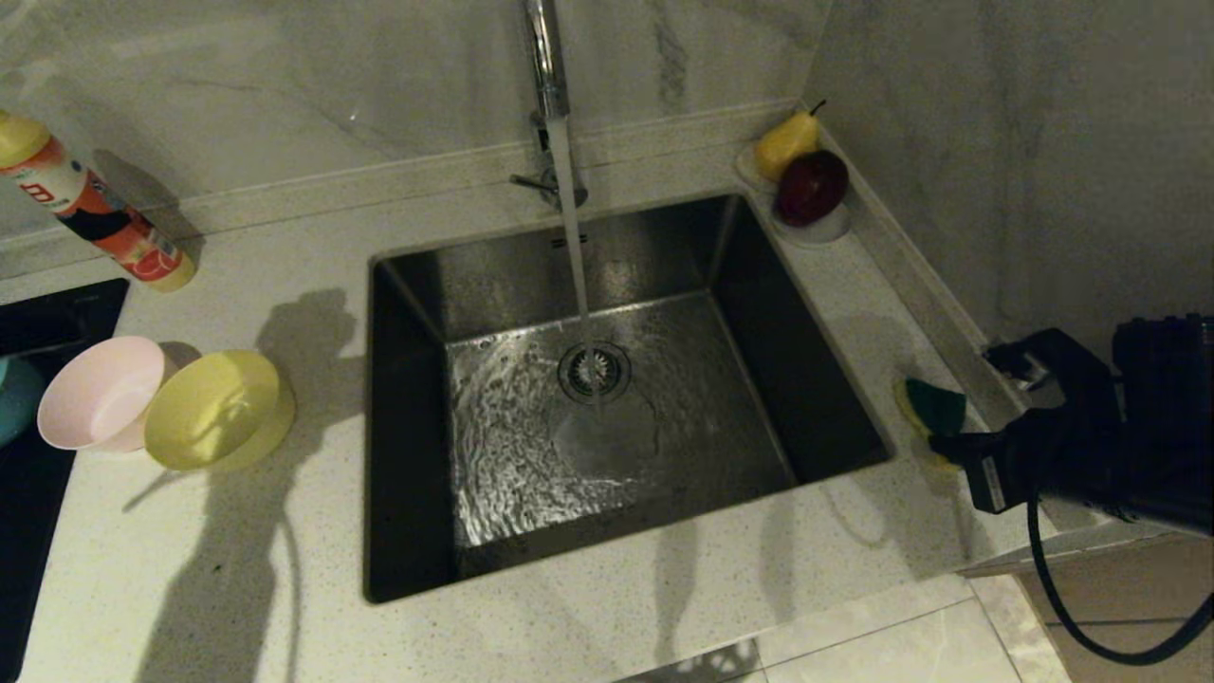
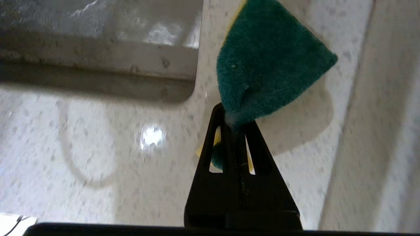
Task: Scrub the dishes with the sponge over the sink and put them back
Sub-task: Put down the sponge
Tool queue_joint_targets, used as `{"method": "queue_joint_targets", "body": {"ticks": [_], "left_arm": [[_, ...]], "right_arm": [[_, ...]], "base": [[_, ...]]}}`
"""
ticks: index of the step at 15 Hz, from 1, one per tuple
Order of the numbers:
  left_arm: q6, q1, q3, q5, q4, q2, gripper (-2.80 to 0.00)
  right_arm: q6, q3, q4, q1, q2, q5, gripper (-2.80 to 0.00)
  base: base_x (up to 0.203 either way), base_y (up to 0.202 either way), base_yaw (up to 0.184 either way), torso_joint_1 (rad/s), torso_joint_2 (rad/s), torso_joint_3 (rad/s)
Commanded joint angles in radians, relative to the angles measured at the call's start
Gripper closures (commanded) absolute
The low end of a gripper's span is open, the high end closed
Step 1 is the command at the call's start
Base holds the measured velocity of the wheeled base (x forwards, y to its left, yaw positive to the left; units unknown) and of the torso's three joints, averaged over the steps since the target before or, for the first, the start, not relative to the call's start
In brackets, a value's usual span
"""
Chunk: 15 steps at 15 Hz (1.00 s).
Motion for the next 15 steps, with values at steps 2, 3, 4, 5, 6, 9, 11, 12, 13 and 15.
{"method": "queue_joint_targets", "body": {"ticks": [2,3,4,5,6,9,11,12,13,15], "left_arm": [[-0.001,0.000,0.043,-0.002,0.002,-0.040,0.00],[-0.001,0.000,0.051,-0.002,0.001,-0.044,0.00],[-0.004,0.000,0.055,-0.002,0.000,-0.046,0.00],[-0.007,0.000,0.059,-0.004,0.000,-0.049,0.00],[-0.009,0.000,0.061,-0.005,0.000,-0.054,0.00],[-0.012,0.000,0.067,-0.010,-0.006,-0.056,0.00],[-0.015,0.000,0.072,-0.010,-0.006,-0.056,0.00],[-0.016,0.000,0.074,-0.008,-0.007,-0.056,0.00],[-0.016,0.000,0.074,-0.008,-0.008,-0.053,0.00],[-0.016,0.000,0.071,-0.013,-0.030,-0.046,0.00]], "right_arm": [[0.000,-0.008,-0.037,0.010,0.050,-0.005,0.00],[-0.001,-0.011,-0.038,0.010,0.054,-0.010,0.00],[-0.001,-0.015,-0.038,0.010,0.058,-0.016,0.00],[-0.001,-0.018,-0.039,0.010,0.064,-0.018,0.00],[-0.001,-0.020,-0.038,0.010,0.066,-0.019,0.00],[-0.001,-0.039,-0.038,0.010,0.062,-0.028,0.00],[0.002,-0.062,-0.029,0.020,0.069,-0.043,0.00],[0.002,-0.055,-0.029,0.033,0.067,-0.049,0.00],[0.002,-0.045,-0.029,0.040,0.066,-0.058,0.00],[0.002,-0.042,-0.036,0.039,0.073,-0.067,0.00]], "base": [[0.000,0.000,0.000,0.000,0.00,0.000],[0.000,0.000,0.000,0.000,0.00,0.000],[0.000,0.000,0.000,0.000,0.00,0.000],[0.000,0.000,0.000,0.000,0.00,0.000],[0.000,0.000,0.000,0.000,0.00,0.000],[0.000,0.000,0.000,0.000,0.00,0.000],[0.000,0.000,0.000,0.000,0.00,0.000],[0.000,0.000,0.000,0.000,0.00,0.000],[0.000,0.000,0.000,0.000,0.00,0.000],[0.000,0.000,0.000,0.000,0.00,0.000]]}}
